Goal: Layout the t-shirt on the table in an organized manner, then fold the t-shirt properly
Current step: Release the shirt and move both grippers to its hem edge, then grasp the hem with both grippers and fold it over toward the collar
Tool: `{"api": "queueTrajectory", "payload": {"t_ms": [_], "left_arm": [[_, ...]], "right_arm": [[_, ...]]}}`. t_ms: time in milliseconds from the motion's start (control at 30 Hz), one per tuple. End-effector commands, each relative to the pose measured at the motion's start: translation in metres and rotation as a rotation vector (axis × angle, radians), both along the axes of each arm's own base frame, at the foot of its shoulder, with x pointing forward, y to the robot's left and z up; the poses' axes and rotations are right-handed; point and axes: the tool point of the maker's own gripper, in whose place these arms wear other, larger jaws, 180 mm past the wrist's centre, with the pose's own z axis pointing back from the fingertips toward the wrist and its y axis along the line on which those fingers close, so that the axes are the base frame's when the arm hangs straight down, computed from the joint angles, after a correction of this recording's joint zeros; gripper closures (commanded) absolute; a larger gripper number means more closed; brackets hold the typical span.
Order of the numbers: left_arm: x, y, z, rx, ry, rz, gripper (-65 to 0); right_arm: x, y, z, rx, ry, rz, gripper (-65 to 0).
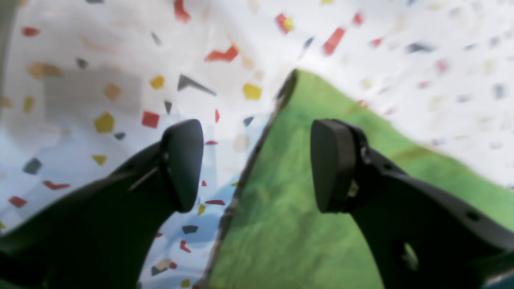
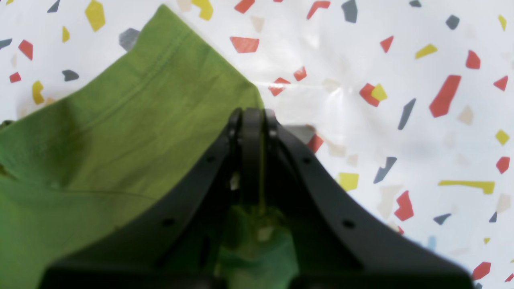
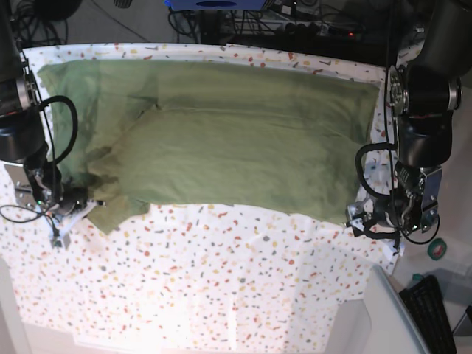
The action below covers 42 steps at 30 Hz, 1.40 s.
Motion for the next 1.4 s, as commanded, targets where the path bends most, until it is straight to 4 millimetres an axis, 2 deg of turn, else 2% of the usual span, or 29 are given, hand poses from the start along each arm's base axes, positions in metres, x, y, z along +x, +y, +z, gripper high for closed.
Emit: {"api": "queueTrajectory", "payload": {"t_ms": [0, 167, 300, 400, 533, 567, 600, 733, 767, 1000, 1100, 1233, 1267, 1367], "left_arm": [[0.017, 0.002, 0.013, 0.007, -0.047, -0.001, -40.3], [0.026, -0.016, 0.008, 0.014, -0.090, -0.033, -40.3], [0.022, -0.022, 0.000, 0.017, -0.105, -0.041, -40.3], [0.012, -0.042, -0.014, -0.011, -0.079, -0.058, -40.2], [0.010, -0.044, -0.016, -0.015, -0.076, -0.058, -39.7], [0.011, -0.044, -0.016, -0.016, -0.079, -0.055, -37.4], [0.013, -0.043, -0.014, -0.017, -0.083, -0.052, -32.1], [0.016, -0.038, -0.010, -0.011, -0.094, -0.047, -1.6], [0.017, -0.038, -0.009, -0.011, -0.096, -0.045, 0.0], [0.036, -0.043, 0.015, 0.000, -0.173, -0.071, 0.0], [0.037, -0.042, 0.018, 0.003, -0.180, -0.071, 0.0], [0.025, -0.032, 0.011, 0.022, -0.166, -0.070, 0.0], [0.030, -0.033, 0.017, 0.025, -0.186, -0.075, 0.0], [0.018, -0.028, 0.019, 0.045, -0.187, -0.098, 0.0]], "right_arm": [[0.010, -0.007, 0.010, -0.012, -0.018, -0.007, 0.0], [0.010, -0.007, 0.010, -0.011, -0.019, -0.008, 0.0], [0.010, -0.007, 0.010, -0.011, -0.019, -0.008, 0.0], [0.010, -0.008, 0.010, -0.012, -0.019, -0.008, 0.0], [0.010, -0.008, 0.010, -0.013, -0.018, -0.007, 0.0], [0.010, -0.008, 0.010, -0.013, -0.018, -0.007, 0.0], [0.010, -0.008, 0.010, -0.013, -0.018, -0.007, 0.0], [0.010, -0.008, 0.010, -0.013, -0.020, -0.008, 0.0], [0.010, -0.008, 0.010, -0.013, -0.020, -0.008, 0.0], [0.010, -0.008, 0.010, -0.014, -0.022, -0.006, 0.0], [0.018, 0.002, 0.020, -0.009, -0.065, 0.024, 0.0], [0.017, 0.018, 0.037, -0.014, -0.143, 0.092, 0.0], [0.018, 0.020, 0.042, -0.025, -0.155, 0.085, 0.0], [0.017, 0.018, 0.057, -0.060, -0.201, 0.073, 0.0]]}}
